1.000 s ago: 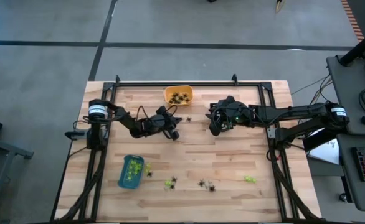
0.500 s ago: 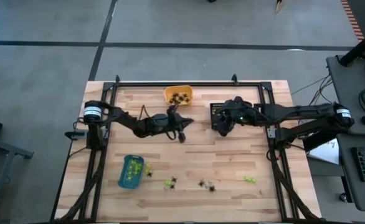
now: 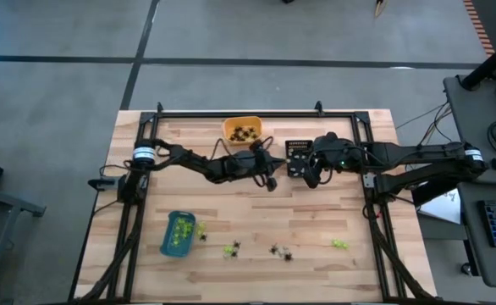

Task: Sort Halloween decoration
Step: Put the white skull toy into the black bin, then put the green spider toy into the blue bin

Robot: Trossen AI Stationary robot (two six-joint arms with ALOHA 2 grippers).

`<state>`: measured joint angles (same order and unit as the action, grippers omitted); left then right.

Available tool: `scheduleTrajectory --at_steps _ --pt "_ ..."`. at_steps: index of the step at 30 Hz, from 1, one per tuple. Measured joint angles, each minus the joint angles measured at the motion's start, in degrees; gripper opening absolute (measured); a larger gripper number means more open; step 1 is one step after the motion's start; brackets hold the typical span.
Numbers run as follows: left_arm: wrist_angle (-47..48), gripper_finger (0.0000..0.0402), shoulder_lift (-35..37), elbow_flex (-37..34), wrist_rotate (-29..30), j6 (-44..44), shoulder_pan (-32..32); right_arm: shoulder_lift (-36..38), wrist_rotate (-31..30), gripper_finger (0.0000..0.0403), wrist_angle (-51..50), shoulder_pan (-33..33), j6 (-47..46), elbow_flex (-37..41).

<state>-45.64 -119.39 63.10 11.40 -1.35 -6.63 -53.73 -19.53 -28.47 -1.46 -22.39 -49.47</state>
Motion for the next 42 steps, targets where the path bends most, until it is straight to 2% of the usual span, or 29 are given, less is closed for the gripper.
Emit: scheduleTrajectory --at_steps 10,19,29,36,42 --pt "6.83 0.0 -8.56 11.63 0.0 0.64 -0.31 -0.9 0.0 0.0123 0.0 1.73 -0.16 0.09" --pt "7.55 0.0002 -10.3 13.25 0.0 -0.46 -0.31 -1.41 0.0 0.0123 0.03 1.73 -0.15 0.12" --pt "8.21 0.0069 -10.23 12.91 0.0 -0.67 -0.31 -1.58 0.0 0.0123 0.02 1.73 -1.13 0.13" --pt "11.58 0.0091 -4.66 10.83 0.04 4.75 1.02 -1.58 1.31 0.0123 -0.29 1.71 -5.27 0.13" --pt "11.76 0.0089 5.71 2.71 0.19 6.5 2.02 -2.1 10.97 0.0123 -0.12 1.82 -12.91 0.13"
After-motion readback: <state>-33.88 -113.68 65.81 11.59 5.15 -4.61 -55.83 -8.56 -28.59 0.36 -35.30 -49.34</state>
